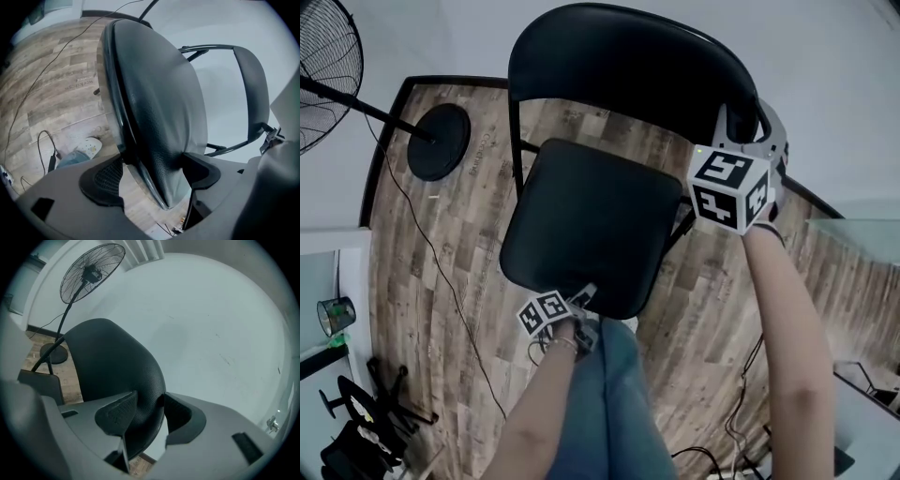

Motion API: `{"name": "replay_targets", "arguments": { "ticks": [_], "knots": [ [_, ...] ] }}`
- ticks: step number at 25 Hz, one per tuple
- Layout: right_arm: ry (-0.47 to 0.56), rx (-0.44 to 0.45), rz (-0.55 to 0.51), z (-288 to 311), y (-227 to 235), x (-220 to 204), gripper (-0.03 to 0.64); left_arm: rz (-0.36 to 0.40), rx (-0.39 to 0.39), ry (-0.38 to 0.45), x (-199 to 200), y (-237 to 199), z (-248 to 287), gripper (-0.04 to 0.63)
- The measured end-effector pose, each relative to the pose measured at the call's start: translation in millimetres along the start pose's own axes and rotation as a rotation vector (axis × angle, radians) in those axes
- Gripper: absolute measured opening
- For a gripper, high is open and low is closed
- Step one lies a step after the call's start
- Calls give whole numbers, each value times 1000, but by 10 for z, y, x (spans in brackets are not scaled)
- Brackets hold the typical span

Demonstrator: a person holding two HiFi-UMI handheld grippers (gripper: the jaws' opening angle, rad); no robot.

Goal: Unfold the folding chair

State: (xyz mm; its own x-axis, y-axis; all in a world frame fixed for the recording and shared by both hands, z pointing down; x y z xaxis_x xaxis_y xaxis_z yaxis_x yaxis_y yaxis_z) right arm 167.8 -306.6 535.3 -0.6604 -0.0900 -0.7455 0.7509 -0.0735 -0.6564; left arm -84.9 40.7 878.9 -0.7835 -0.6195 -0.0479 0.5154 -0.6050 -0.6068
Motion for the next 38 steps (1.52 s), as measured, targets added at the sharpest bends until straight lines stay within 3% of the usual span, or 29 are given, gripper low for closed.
{"name": "replay_targets", "arguments": {
  "ticks": [17,24,30,35,38],
  "knots": [
    [53,-23,-25,-511,-159,49,167,77,110,-51,-186,-349,87,393],
    [44,-9,1,-522,-178,57,167,92,120,-36,-179,-358,66,393],
    [28,45,10,-622,-268,84,170,166,180,-67,-118,-290,-24,393],
    [21,74,39,-764,-244,111,170,119,148,-21,-94,-93,-144,451],
    [9,93,70,-877,-185,122,169,148,139,-14,-92,27,-260,473]
  ]
}}
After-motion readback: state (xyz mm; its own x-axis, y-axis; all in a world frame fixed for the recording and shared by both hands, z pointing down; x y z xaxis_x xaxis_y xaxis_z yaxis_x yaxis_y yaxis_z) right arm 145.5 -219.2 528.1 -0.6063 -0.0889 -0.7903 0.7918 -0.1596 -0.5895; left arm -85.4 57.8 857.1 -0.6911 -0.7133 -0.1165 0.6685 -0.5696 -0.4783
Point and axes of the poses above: the fingertips, and each gripper's own axes: z forward along the fingers, y to its right, x out of its top, the point moved 1 cm from there along -z, backward along the fingers, and after that the axes turned 13 degrees about y, right-handed, at the moved point
